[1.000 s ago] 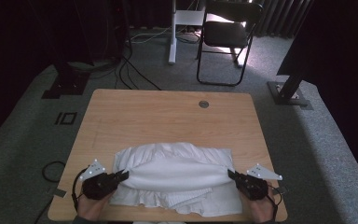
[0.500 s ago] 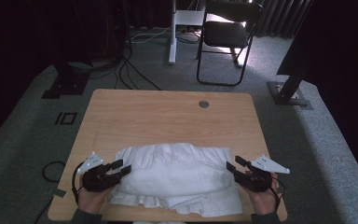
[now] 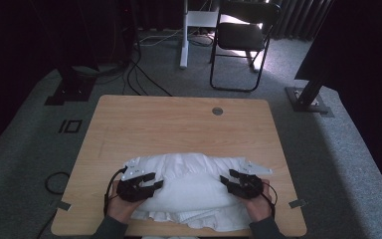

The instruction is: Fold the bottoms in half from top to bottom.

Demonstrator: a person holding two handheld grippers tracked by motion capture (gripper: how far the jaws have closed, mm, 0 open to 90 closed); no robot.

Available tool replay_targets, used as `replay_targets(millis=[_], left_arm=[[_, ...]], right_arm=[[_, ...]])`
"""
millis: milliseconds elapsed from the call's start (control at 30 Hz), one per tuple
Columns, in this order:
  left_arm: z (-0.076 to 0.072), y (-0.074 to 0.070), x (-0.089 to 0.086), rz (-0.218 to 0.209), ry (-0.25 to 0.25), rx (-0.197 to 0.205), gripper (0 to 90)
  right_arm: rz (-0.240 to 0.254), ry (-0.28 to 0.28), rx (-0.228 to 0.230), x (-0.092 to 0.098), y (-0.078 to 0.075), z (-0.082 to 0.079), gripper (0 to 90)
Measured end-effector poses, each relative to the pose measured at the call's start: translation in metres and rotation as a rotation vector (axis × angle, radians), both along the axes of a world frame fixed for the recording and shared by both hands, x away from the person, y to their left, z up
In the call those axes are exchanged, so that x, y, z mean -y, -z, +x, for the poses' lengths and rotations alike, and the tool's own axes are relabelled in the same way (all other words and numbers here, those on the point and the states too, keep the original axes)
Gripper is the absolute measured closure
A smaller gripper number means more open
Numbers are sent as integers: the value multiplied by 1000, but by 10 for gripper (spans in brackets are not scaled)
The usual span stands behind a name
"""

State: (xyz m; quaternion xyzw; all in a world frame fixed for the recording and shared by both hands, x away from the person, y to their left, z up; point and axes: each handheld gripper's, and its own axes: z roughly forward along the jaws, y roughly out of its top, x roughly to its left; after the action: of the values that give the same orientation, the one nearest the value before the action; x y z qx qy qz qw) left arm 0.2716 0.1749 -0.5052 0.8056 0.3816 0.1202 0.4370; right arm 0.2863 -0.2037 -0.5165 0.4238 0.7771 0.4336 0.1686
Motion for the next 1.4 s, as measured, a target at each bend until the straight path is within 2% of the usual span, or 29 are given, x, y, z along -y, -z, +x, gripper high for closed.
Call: replay_targets(millis=[200,233,267,367,400,500,567,700,767,833,900,1000,1033,1067,1100,1133,1200,1400], left_arm=[[-20,13,-5,20,1,-21,536],[-20,13,-5,20,1,-21,535],[-27,20,-7,57,-2,-22,536],[-29,35,-6,119,-18,-21,538],[-29,38,-5,122,-21,-21,538],[-26,42,-2,138,-24,-12,541],[-19,44,4,178,-41,13,542],[-9,45,6,183,-59,24,543],[5,45,7,193,-82,38,543],[8,45,7,191,-89,39,543],[24,46,5,184,-106,42,544],[36,46,4,177,-126,41,544],[36,46,4,177,-126,41,544],[45,46,3,169,-136,42,544],[45,46,3,169,-136,42,544],[52,47,3,166,-143,45,544],[59,47,2,148,-155,44,545],[67,49,1,130,-166,46,546]], right_arm=[[-21,10,-22,7,14,-31,512],[-21,10,-22,7,14,-31,512],[-44,0,-53,7,23,-38,517],[-61,1,-96,6,36,-37,522],[-59,7,-118,5,40,-35,523],[-87,10,-115,3,42,-31,525],[-101,9,-102,2,44,-27,533],[-133,17,-83,-2,43,-18,542],[-148,19,-68,-5,44,-6,543],[-141,23,-62,-6,44,6,544],[-146,28,-61,-8,43,18,545],[-142,32,-60,-10,43,36,546],[-139,33,-61,-11,43,40,546],[-135,37,-59,-11,43,46,547],[-135,37,-59,-11,43,46,547],[-134,41,-58,-11,43,50,548],[-123,51,-51,-12,44,61,550],[-111,61,-46,-12,45,66,553]])
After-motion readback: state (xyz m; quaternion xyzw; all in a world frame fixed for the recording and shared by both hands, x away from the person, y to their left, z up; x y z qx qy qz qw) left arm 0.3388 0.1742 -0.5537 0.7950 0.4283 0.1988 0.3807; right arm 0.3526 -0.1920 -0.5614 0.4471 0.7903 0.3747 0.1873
